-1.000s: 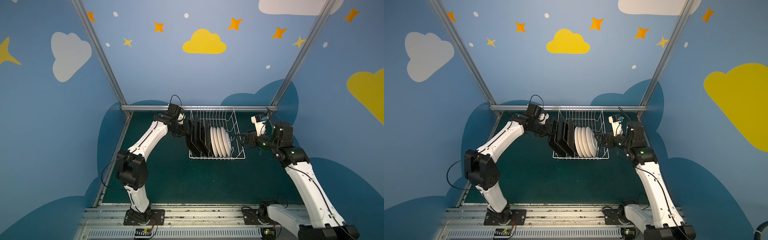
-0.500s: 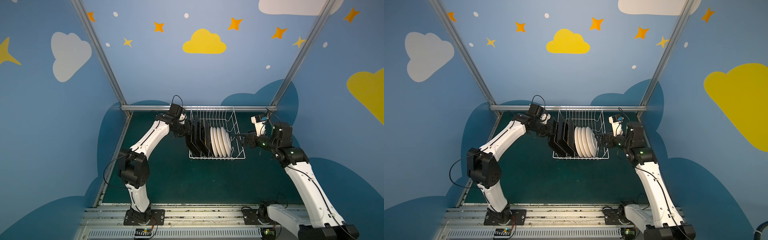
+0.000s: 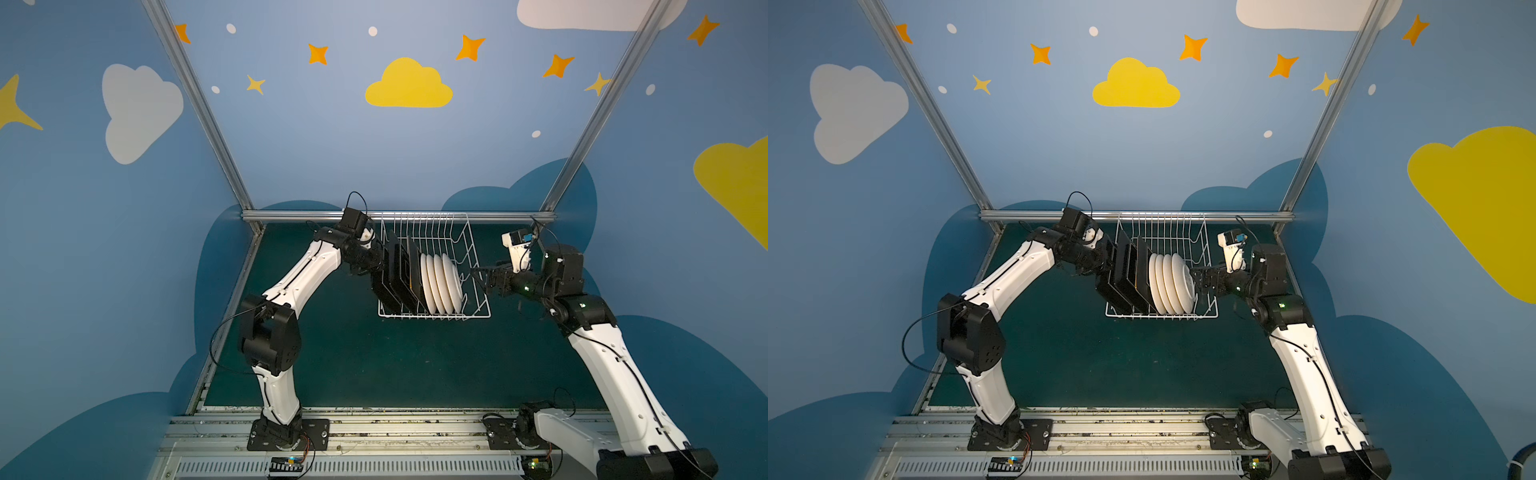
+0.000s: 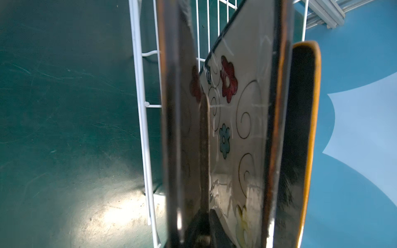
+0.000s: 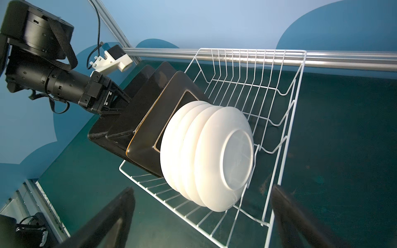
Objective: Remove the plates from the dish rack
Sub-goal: 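Close the left gripper on the flowered square plate's edge while the right gripper waits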
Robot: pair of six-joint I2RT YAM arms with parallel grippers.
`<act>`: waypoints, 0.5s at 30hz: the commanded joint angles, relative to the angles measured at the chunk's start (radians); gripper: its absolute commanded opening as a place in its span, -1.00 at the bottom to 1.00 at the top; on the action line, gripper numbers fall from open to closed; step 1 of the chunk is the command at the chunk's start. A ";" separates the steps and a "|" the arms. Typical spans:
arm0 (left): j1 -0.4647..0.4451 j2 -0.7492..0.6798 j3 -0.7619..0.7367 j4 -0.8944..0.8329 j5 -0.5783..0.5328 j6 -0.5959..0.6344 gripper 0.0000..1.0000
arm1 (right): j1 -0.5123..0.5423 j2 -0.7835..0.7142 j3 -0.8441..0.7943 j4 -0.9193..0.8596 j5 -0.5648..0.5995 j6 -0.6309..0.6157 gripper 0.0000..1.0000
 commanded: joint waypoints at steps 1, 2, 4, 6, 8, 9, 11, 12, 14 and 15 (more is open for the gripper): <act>0.000 0.023 0.008 -0.042 -0.012 -0.008 -0.63 | 0.005 -0.009 -0.014 0.026 0.008 -0.006 0.96; 0.002 0.024 0.008 -0.045 -0.012 -0.010 -0.63 | 0.005 -0.008 -0.013 0.026 0.008 -0.006 0.96; 0.001 0.021 0.007 -0.051 -0.015 -0.012 -0.65 | 0.005 -0.009 -0.013 0.027 0.010 -0.007 0.96; 0.001 0.020 0.004 -0.053 -0.017 -0.015 -0.68 | 0.005 -0.008 -0.010 0.025 0.015 -0.010 0.96; 0.000 0.015 -0.002 -0.052 -0.017 -0.019 -0.76 | 0.005 -0.008 -0.006 0.024 0.015 -0.014 0.96; 0.001 0.013 -0.005 -0.051 -0.017 -0.020 -0.79 | 0.005 -0.008 -0.006 0.024 0.012 -0.014 0.96; -0.003 0.009 -0.005 -0.050 -0.019 -0.021 -0.86 | 0.005 -0.009 -0.007 0.023 0.005 -0.012 0.96; -0.006 0.008 -0.005 -0.053 -0.026 -0.025 -0.89 | 0.006 -0.011 -0.011 0.025 0.000 -0.013 0.96; -0.008 0.001 -0.010 -0.052 -0.035 -0.032 -0.94 | 0.006 -0.012 -0.015 0.028 -0.012 -0.012 0.96; -0.008 -0.004 -0.013 -0.050 -0.037 -0.037 -0.94 | 0.006 -0.014 -0.016 0.029 -0.019 -0.012 0.96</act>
